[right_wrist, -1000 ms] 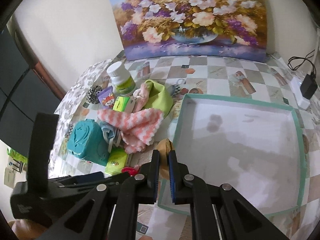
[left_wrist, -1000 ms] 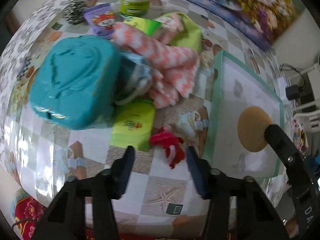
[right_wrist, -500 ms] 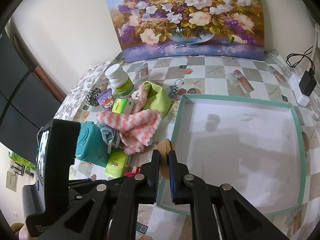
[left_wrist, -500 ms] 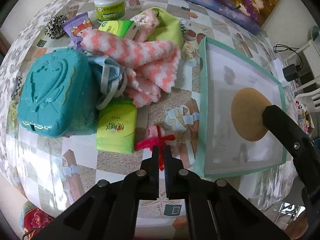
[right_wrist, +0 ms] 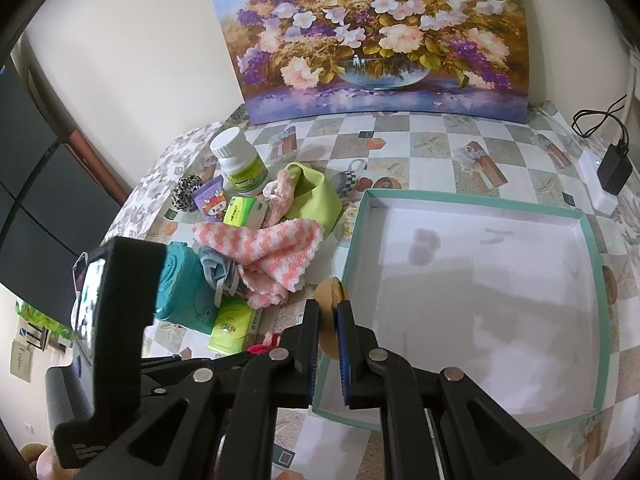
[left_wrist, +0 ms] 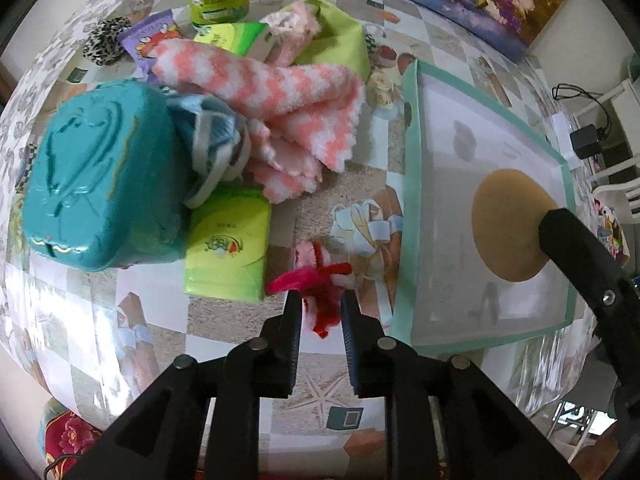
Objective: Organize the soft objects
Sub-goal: 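Carry the red toy in the left tool and yellow packet in the right tool over the tray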
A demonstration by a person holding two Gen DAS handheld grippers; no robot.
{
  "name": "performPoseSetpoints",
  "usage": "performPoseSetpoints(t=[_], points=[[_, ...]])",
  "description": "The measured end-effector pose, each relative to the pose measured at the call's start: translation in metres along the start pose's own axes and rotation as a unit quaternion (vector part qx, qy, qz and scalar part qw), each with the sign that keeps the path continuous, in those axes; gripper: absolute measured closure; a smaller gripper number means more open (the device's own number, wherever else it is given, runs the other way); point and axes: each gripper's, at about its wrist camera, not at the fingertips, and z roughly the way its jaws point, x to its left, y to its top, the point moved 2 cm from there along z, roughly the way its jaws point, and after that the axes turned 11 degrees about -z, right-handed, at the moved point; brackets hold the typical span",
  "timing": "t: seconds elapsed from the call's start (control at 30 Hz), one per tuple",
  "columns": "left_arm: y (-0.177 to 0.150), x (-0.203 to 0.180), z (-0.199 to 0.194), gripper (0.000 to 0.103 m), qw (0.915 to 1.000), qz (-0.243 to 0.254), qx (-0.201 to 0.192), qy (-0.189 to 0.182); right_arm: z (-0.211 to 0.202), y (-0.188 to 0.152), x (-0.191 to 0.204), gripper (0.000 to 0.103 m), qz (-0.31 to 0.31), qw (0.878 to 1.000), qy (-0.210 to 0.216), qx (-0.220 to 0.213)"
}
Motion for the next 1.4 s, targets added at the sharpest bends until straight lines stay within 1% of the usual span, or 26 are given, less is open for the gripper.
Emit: performPoseSetpoints(t=[0.1, 0.2, 0.3, 0.37, 0.47, 0.5, 0.6, 0.7, 0.8, 0.87, 0.93, 0.97, 1.07, 1.17, 1.23, 1.33, 1.4], points=[[-0.001, -0.003, 0.006, 0.083, 0.9999, 0.008, 0.006, 0.014, 0.0, 0.0, -0.001, 0.094, 0.001, 1.0, 0.0, 0.001], [-0.002, -0.005, 0.014, 0.083, 0.9997, 0.012, 0.016, 0.016, 0.001, 0.0, -0.001, 0.094, 0.0, 1.0, 0.0, 0.002], [-0.002, -0.007, 0.014, 0.083, 0.9996, 0.017, 0.011, 0.021, 0.001, 0.0, -0.001, 0.094, 0.0, 1.0, 0.0, 0.001], [-0.003, -0.007, 0.011, 0.086, 0.9996, 0.018, 0.006, 0.019, 0.0, -0.001, -0.001, 0.094, 0.001, 1.0, 0.0, 0.001], [-0.001, -0.01, -0.001, 0.087, 0.9998, 0.011, -0.012, 0.007, -0.002, 0.0, -0.002, 0.094, 0.004, 1.0, -0.001, -0.004], [0.0, -0.01, -0.01, 0.087, 0.9996, 0.012, -0.027, 0.001, -0.004, 0.0, -0.003, 0.094, 0.006, 1.0, -0.002, -0.007], [0.0, -0.018, -0.032, 0.087, 0.9973, 0.023, -0.066, -0.019, -0.013, 0.003, -0.008, 0.093, 0.011, 1.0, -0.013, -0.023], [-0.001, -0.027, -0.047, 0.087, 0.9944, 0.04, -0.09, -0.038, -0.021, 0.005, -0.014, 0.093, 0.015, 0.999, -0.028, -0.033], [-0.002, -0.044, -0.056, 0.087, 0.9923, 0.059, -0.102, -0.037, -0.027, 0.004, -0.029, 0.093, 0.033, 0.998, -0.047, -0.036], [-0.003, -0.055, -0.059, 0.087, 0.9918, 0.076, -0.094, -0.04, -0.03, -0.001, -0.046, 0.093, 0.055, 0.996, -0.068, -0.033], [-0.005, -0.071, -0.057, 0.087, 0.9907, 0.097, -0.088, -0.039, -0.032, -0.006, -0.062, 0.093, 0.077, 0.993, -0.087, -0.029], [-0.006, -0.079, -0.056, 0.087, 0.9896, 0.108, -0.088, -0.035, -0.033, -0.01, -0.073, 0.093, 0.09, 0.99, -0.104, -0.025], [-0.009, -0.106, -0.053, 0.087, 0.9867, 0.134, -0.087, -0.029, -0.036, -0.024, -0.104, 0.093, 0.126, 0.979, -0.162, -0.009], [-0.008, -0.126, -0.046, 0.087, 0.9858, 0.141, -0.083, -0.039, -0.04, -0.039, -0.136, 0.093, 0.168, 0.965, -0.2, 0.007], [-0.009, -0.137, -0.041, 0.087, 0.9847, 0.144, -0.084, -0.049, -0.042, -0.047, -0.15, 0.093, 0.185, 0.959, -0.214, 0.012], [-0.013, -0.148, -0.032, 0.086, 0.9819, 0.155, -0.09, -0.061, -0.043, -0.054, -0.163, 0.093, 0.201, 0.953, -0.225, 0.018], [-0.016, -0.151, -0.022, 0.086, 0.9814, 0.162, -0.085, -0.059, -0.044, -0.058, -0.167, 0.093, 0.206, 0.95, -0.232, 0.022]])
